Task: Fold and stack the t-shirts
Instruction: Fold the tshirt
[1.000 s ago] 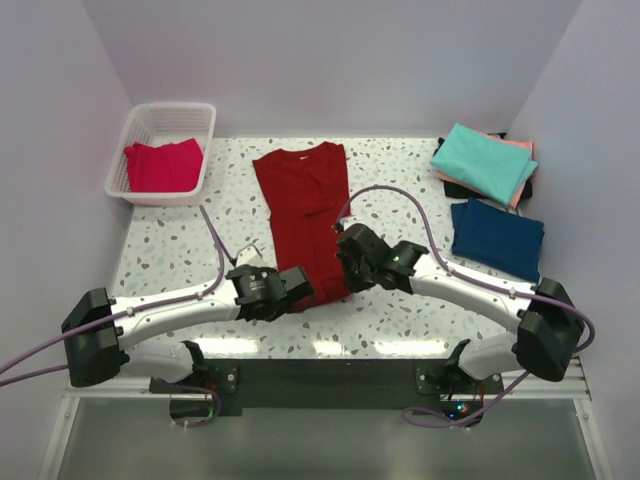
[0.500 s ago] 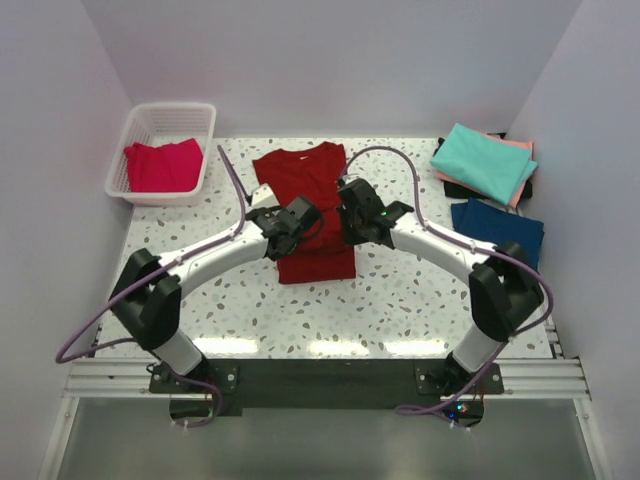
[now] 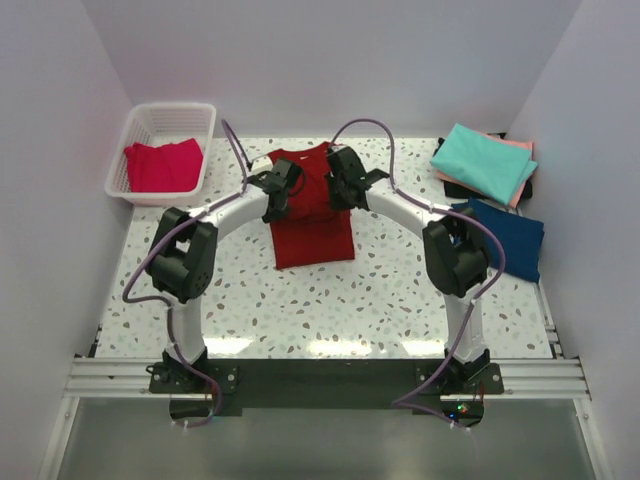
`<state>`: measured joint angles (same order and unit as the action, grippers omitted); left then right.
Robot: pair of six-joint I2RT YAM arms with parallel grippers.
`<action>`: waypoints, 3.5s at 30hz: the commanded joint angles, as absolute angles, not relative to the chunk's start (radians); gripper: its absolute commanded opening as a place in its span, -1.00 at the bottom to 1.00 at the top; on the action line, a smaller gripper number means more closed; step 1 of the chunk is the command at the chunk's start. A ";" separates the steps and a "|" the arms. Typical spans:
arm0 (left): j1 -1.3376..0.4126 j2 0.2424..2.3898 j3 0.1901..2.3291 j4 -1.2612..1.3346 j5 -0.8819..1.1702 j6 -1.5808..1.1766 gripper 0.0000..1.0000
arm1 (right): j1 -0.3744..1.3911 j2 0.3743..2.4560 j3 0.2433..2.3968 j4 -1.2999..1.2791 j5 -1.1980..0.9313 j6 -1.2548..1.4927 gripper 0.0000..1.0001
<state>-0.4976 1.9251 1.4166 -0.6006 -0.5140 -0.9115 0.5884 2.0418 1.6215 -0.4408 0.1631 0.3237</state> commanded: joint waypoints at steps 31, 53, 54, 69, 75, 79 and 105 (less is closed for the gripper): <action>-0.466 1.770 1.419 -0.529 -0.321 -0.580 -0.28 | 0.541 1.953 1.621 -0.479 0.052 0.288 0.00; -0.476 1.914 1.374 -0.491 -0.255 -0.549 -0.41 | 0.644 2.154 1.752 -0.529 0.029 0.287 -0.03; -0.472 1.922 1.381 -0.489 -0.256 -0.548 -0.41 | 0.644 2.155 1.749 -0.522 0.031 0.291 -0.03; -0.396 2.094 1.606 -0.463 -0.268 -0.491 -0.39 | 0.647 2.284 1.916 -0.571 0.101 0.301 -0.04; -0.387 2.128 1.703 -0.449 -0.276 -0.476 -0.39 | 0.638 2.329 2.042 -0.592 0.208 0.288 -0.04; -0.382 2.140 1.752 -0.422 -0.314 -0.471 -0.38 | 0.617 2.353 2.117 -0.578 0.299 0.296 -0.04; -0.382 1.631 1.132 -0.488 -0.006 -0.508 -0.18 | 0.558 1.827 1.461 -0.588 0.071 0.379 0.13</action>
<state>-0.3874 1.7493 1.2068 -0.5339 -0.1429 -0.4973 0.5556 1.9640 1.5814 -0.6472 0.2546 0.3546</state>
